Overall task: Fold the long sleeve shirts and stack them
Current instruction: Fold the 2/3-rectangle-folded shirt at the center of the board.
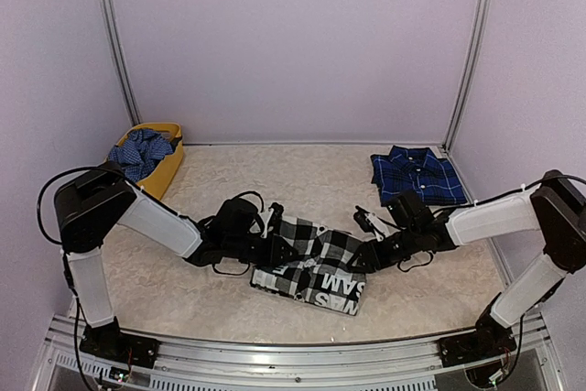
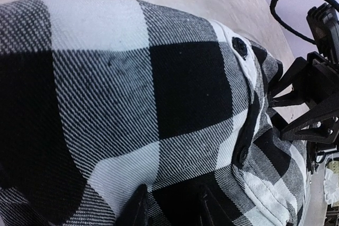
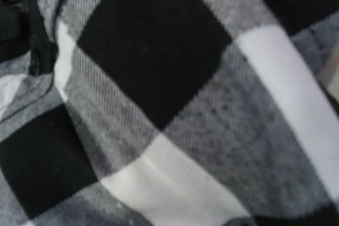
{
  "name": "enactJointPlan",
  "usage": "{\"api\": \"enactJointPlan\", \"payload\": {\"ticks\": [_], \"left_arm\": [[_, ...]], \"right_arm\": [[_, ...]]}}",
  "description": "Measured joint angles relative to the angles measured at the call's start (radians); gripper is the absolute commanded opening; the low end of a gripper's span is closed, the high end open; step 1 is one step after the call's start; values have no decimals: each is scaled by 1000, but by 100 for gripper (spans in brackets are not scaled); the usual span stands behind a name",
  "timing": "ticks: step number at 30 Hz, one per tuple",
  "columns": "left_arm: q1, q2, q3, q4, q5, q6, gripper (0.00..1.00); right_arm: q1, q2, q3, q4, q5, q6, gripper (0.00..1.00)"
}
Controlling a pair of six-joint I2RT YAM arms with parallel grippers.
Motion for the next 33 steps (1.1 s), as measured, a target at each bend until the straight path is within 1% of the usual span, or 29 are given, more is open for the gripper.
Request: {"api": "enactJointPlan", "payload": {"ticks": [2, 5, 9, 12, 16, 19, 22, 26, 30, 33], "left_arm": [[-8, -6, -18, 25, -17, -1, 30], [-16, -25, -34, 31, -31, 0, 30], [-21, -71, -46, 20, -48, 8, 31], [-22, -117, -45, -5, -68, 22, 33], [-21, -144, -2, -43, -87, 50, 33], [-15, -132, 61, -66, -91, 66, 33], [-3, -87, 131, -71, -89, 74, 33], [21, -3, 188, -75, -85, 78, 33], [50, 84, 195, -83, -82, 76, 33], [69, 98, 173, -37, -54, 70, 33]], "right_arm": [[0, -21, -5, -9, 10, -6, 52], [22, -120, -16, -35, 34, -9, 52], [112, -257, -16, -38, 58, -2, 52], [187, -299, -16, -27, 68, 18, 52], [258, -269, -38, 2, 82, 48, 51], [291, -192, -62, 34, 92, 66, 50], [300, -113, -86, 64, 98, 74, 50], [300, -69, -107, 98, 110, 74, 50], [301, -69, -113, 112, 118, 74, 51], [304, -73, -114, 110, 125, 73, 51]]}}
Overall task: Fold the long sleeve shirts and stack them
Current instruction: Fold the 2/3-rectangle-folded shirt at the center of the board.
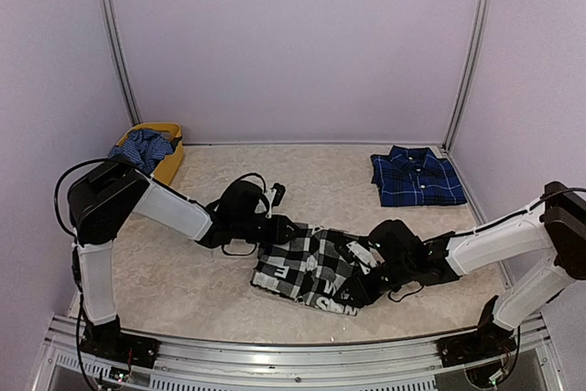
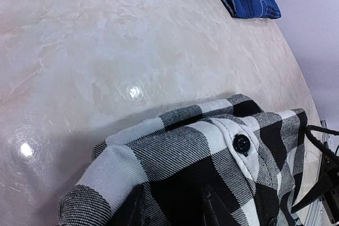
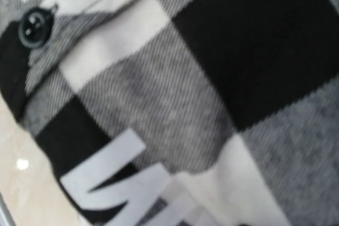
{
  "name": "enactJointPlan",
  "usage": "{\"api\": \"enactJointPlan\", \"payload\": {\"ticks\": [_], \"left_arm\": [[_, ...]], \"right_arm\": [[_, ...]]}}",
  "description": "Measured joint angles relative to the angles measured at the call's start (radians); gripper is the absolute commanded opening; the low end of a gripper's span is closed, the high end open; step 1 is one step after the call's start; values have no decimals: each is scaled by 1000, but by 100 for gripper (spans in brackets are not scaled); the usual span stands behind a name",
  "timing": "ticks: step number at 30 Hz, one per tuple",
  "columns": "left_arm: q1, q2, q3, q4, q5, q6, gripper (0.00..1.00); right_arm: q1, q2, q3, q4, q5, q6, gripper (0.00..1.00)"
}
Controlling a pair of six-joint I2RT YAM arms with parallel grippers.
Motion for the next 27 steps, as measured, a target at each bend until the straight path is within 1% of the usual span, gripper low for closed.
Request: {"api": "enactJointPlan", "payload": {"ticks": [3, 8, 12, 15, 19, 21, 27], "left_arm": [[16, -5, -28, 39, 21, -3, 33], [35, -51, -68, 31, 21, 5, 34], [30, -159, -131, -2, 2, 13, 34], [-5, -270, -169, -25, -25, 16, 35], [-89, -404, -212, -37, -55, 6, 35], [-148, -458, -274, -24, -70, -19, 35], [-235, -462, -420, -17, -100, -80, 34]], "right_arm": [[20, -33, 0, -35, 19, -3, 51], [84, -134, 2, -123, 42, -4, 52], [115, -216, 13, -162, 48, 2, 52], [119, -242, 20, -156, 48, 9, 52], [119, -215, 24, -141, 49, 16, 52], [119, -178, 35, -133, 54, 21, 52], [119, -65, 73, -101, 64, 24, 52]]}}
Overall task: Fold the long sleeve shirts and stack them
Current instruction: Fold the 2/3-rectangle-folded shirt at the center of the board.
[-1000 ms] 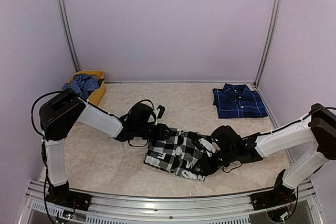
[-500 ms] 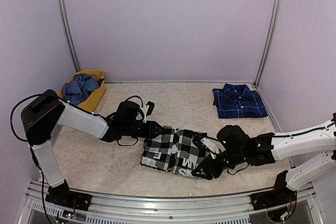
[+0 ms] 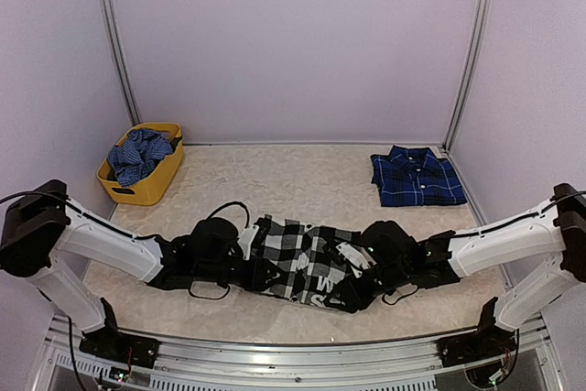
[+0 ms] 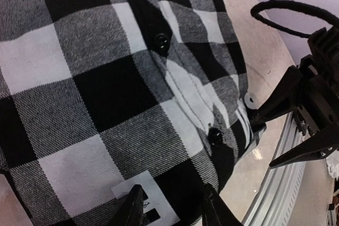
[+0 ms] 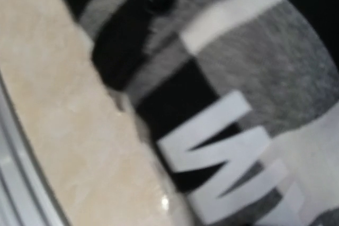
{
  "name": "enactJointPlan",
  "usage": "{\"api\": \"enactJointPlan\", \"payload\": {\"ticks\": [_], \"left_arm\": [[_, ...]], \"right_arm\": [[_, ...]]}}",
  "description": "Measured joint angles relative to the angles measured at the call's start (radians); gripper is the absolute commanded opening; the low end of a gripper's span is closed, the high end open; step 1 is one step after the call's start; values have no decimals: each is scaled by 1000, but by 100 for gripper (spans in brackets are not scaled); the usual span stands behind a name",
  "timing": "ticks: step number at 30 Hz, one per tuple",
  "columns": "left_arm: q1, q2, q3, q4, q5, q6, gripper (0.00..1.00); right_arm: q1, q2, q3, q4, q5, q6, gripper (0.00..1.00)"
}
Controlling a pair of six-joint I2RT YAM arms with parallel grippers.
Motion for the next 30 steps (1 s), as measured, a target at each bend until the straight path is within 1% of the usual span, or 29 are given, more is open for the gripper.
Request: {"api": "enactJointPlan", "payload": {"ticks": [6, 11, 13, 16, 17, 21, 24, 27, 30], "left_arm": [[-3, 89, -51, 55, -23, -44, 34], [-4, 94, -108, 140, -32, -74, 34], [-5, 88, -125, 159, -35, -82, 34], [-9, 63, -146, 163, -43, -83, 35], [-10, 51, -149, 154, -47, -82, 35], [-12, -11, -148, 124, -72, -65, 36], [-14, -69, -144, 96, -101, -52, 36], [-33, -122, -136, 70, -143, -33, 36], [-74, -161, -119, 31, -191, -10, 37]], "right_arm": [[-9, 64, -6, 39, 0, -1, 52], [-16, 64, -43, 71, -21, -1, 53], [-18, 64, -46, 67, -26, -3, 57], [-18, 39, -38, 26, -23, -17, 69], [-18, 21, -30, 1, -17, -25, 72], [-24, -47, 66, -114, 19, -67, 79], [-60, -63, 167, -172, 35, -104, 83], [-153, -55, 258, -219, 25, -150, 87], [-272, 2, 356, -258, -21, -208, 88]]}}
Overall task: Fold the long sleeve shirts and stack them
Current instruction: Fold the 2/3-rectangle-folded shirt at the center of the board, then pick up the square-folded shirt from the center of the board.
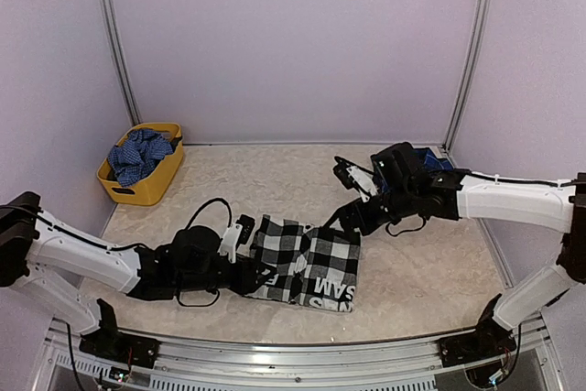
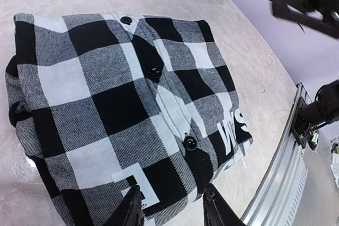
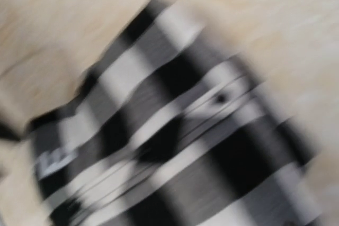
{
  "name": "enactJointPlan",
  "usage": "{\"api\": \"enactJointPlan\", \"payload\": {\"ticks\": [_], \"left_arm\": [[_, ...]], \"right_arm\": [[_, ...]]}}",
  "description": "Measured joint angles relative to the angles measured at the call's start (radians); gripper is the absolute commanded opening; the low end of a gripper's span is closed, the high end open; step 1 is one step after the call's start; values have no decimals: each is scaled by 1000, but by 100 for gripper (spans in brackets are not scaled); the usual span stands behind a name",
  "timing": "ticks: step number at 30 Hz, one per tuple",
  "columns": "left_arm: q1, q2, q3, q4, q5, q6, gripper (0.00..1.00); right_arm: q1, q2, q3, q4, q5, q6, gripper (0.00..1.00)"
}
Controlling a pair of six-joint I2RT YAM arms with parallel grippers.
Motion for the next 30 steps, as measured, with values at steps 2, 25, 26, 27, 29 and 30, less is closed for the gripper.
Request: {"api": "enactJointPlan", "payload": {"ticks": [2, 25, 26, 27, 29, 30], "left_arm": [[-28, -10, 11, -17, -28, 10, 37], [-148, 296, 176, -36, -156, 23, 36], [-149, 303, 177, -36, -158, 20, 36], [-151, 308, 179, -36, -161, 18, 36], [-158, 314, 179, -36, -168, 13, 36], [-161, 317, 179, -36, -172, 11, 36]], "right_arm": [[-80, 87, 95, -35, -47, -53, 89], [-260, 798, 640, -335, -524, -383, 89], [-260, 803, 646, -338, -531, -388, 89], [-260, 808, 653, -345, -537, -393, 89], [-260, 817, 662, -356, -552, -401, 87], [-260, 822, 670, -362, -559, -406, 86]]}}
